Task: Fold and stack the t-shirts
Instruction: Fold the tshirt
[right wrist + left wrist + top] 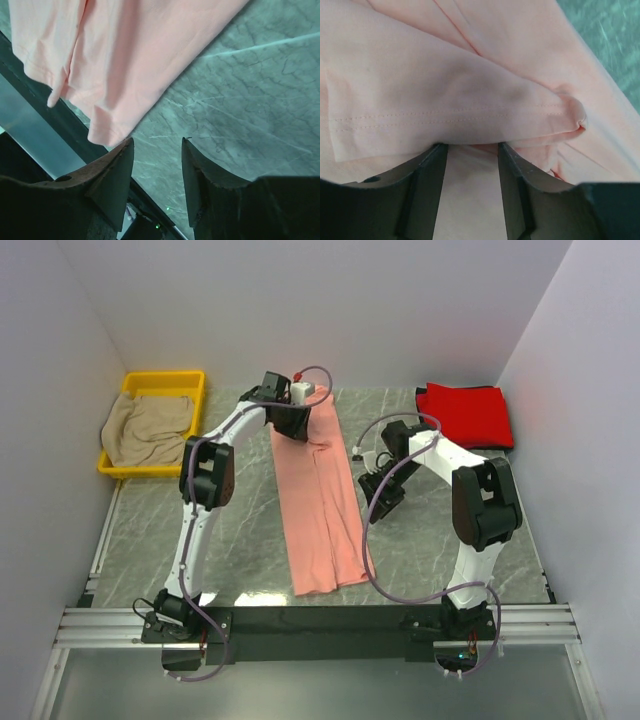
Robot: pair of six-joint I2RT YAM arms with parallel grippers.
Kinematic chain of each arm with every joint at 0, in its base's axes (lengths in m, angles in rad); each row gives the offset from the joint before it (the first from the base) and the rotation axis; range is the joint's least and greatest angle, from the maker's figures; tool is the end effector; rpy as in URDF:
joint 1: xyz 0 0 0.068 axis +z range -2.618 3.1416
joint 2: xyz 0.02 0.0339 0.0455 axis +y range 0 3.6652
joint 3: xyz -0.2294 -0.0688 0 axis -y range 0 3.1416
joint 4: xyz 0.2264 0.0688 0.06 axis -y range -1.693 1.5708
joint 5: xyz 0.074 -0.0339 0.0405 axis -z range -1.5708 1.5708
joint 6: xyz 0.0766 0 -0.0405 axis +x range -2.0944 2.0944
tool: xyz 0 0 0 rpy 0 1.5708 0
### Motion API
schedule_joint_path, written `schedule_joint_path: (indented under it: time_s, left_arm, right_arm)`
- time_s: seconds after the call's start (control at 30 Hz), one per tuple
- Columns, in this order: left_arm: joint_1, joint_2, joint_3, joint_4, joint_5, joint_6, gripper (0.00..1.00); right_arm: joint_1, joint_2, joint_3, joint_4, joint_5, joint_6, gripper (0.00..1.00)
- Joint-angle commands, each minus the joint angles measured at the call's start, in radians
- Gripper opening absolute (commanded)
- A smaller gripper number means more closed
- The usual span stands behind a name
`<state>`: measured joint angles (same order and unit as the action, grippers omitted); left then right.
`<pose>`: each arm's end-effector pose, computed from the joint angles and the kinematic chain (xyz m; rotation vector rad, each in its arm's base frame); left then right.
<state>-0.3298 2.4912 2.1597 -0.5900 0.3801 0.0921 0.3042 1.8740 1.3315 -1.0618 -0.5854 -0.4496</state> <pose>0.4865 -0.1966 0.1199 0.6772 2.3945 -0.5734 0.2819 0.1329 0.1292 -1.0893 2.7932 0.9048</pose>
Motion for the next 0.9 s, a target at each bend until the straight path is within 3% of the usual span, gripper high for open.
schedule_joint_path:
  time_s: [0.0, 0.07, 0.17, 0.33, 0.57, 0.77, 0.87]
  left_arm:
    - [0.002, 0.104, 0.155, -0.086, -0.001, 0.092, 0.53]
    - [0.002, 0.113, 0.204, -0.073, -0.009, 0.127, 0.6]
    - [0.002, 0.051, 0.129, -0.01, 0.028, 0.207, 0.62]
    - [0.005, -0.199, -0.156, 0.111, 0.121, 0.27, 0.61]
    - [0.047, -0.557, -0.5, 0.234, 0.235, 0.143, 0.64]
    - [0.144, -0.823, -0.759, 0.219, 0.348, 0.121, 0.64]
    - [0.178, -0.968, -0.895, 0.145, 0.37, 0.204, 0.63]
  right_arm:
    - [0.004, -0.021, 0.044, 0.034, 0.002, 0.006, 0.5]
    - [0.01, -0.015, 0.047, 0.049, 0.002, 0.009, 0.5]
    - [0.018, -0.006, 0.057, 0.059, 0.001, 0.009, 0.49]
    - [0.088, -0.016, 0.037, 0.103, 0.025, 0.023, 0.45]
    - [0.234, 0.071, -0.012, 0.209, 0.061, 0.124, 0.41]
    - [0.3, 0.102, -0.072, 0.255, 0.052, 0.183, 0.36]
    - [0.351, 0.096, -0.106, 0.289, 0.041, 0.215, 0.35]
